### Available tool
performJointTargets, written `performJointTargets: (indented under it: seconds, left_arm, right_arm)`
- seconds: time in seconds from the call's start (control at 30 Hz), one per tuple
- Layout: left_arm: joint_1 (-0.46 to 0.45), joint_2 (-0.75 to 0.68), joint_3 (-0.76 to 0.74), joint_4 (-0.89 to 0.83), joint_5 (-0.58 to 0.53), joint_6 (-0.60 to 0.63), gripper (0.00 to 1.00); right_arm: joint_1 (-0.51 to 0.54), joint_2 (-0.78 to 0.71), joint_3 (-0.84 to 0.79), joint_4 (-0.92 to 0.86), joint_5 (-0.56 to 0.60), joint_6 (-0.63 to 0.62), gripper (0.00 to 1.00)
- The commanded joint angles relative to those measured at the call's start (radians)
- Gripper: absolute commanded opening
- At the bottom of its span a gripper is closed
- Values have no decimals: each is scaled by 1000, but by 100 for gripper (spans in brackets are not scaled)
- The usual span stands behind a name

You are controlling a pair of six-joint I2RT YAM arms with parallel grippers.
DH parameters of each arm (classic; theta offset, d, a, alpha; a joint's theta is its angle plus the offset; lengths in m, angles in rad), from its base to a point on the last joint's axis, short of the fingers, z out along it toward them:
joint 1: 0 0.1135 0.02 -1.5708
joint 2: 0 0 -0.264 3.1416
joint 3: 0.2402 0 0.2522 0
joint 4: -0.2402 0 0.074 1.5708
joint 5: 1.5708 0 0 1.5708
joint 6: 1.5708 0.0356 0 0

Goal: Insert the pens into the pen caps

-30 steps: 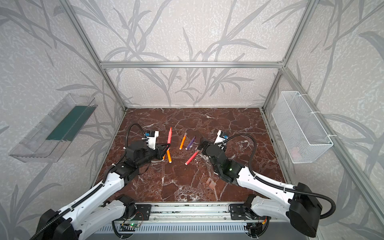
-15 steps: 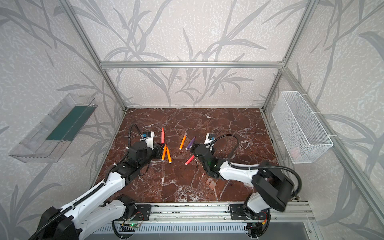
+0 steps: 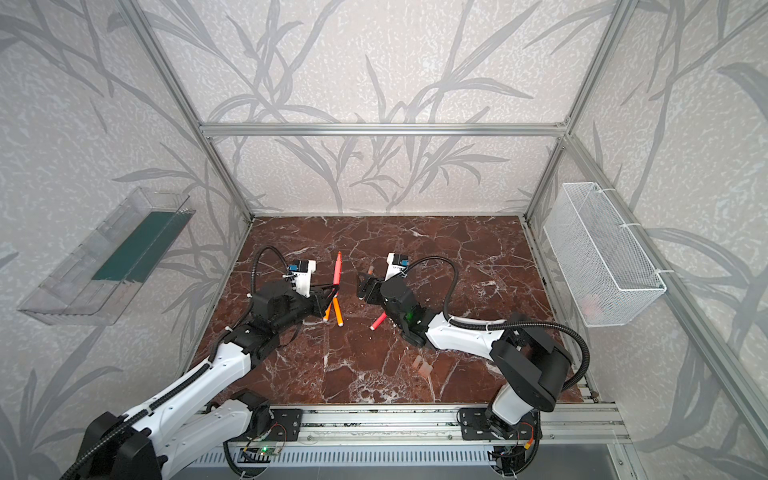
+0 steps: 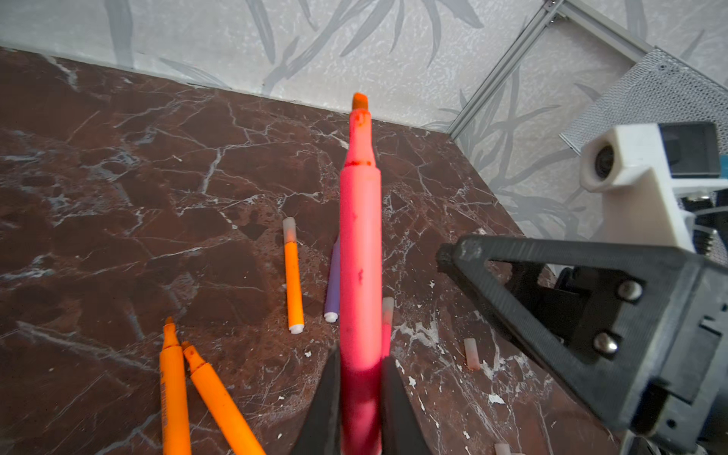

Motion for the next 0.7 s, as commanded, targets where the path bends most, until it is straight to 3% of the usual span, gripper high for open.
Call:
performJointTargets:
  seconds: [0.0,0.1,0.4,0.43,0.57,0.67]
  left_arm:
    - [1,5,-15,55,78,23,0]
    - [-1,5,-18,74,135,23,0]
    - [-6,38,-14,86,166,17,0]
    - [-7,38,-14,89,171,19,0]
    - [-9,37,-30,124,214,19,0]
    - [-12,42,-34,136,238,17,0]
  right_arm:
    - [4,7,33,24,-92,18,81]
    - [4,38,71,22,-128,29,81]
    - [3,100,138,30,-199,55,70]
    - [4,105,145,21,-195,51,66]
    - [3,118,170,3,-194,46,33]
    - [3,118,186,-17,-205,50,17]
